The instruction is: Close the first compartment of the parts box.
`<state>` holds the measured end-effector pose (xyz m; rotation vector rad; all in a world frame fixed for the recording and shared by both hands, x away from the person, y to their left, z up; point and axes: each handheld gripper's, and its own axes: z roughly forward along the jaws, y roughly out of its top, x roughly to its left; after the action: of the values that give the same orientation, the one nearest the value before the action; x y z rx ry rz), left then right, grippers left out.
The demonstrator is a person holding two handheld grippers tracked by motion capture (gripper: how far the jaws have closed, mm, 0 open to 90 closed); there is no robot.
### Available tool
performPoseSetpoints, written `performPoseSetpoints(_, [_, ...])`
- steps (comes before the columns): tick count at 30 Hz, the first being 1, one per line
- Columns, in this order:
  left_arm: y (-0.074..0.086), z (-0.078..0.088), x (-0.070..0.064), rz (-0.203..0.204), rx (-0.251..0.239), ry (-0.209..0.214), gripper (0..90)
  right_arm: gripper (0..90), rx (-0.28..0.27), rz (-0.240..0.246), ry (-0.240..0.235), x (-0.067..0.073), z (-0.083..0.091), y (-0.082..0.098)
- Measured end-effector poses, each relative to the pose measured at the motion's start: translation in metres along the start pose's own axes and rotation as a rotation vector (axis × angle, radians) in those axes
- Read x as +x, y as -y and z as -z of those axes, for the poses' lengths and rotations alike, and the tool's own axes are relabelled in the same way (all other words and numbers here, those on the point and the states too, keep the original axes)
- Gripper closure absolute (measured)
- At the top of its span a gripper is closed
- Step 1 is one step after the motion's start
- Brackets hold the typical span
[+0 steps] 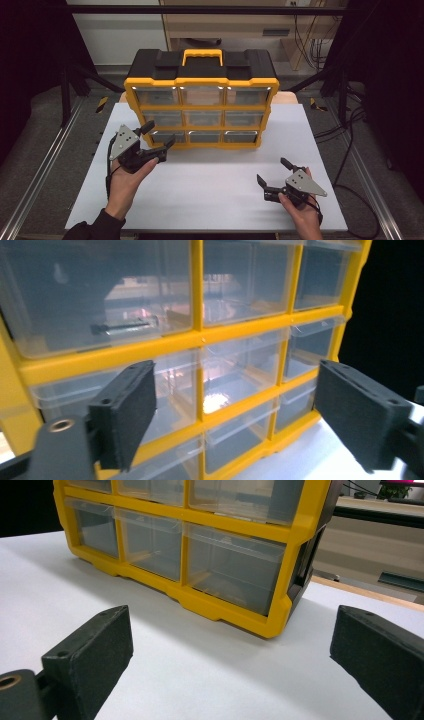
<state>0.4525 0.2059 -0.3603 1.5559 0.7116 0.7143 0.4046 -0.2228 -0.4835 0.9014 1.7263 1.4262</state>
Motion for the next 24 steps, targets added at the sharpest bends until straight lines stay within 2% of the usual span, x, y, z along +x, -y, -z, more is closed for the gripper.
performPoseSetpoints(8, [0.013, 0.001, -0.004, 0.000, 0.006, 0.026, 7.3, 3.8, 0.000, 0.000, 0.000, 0.000, 0.000, 0.000])
performPoseSetpoints(24, [0.048, 0.008, -0.001, -0.011, 0.045, 0.034, 4.2, 3.9, 0.001, 0.003, 0.001, 0.000, 0.000, 0.000])
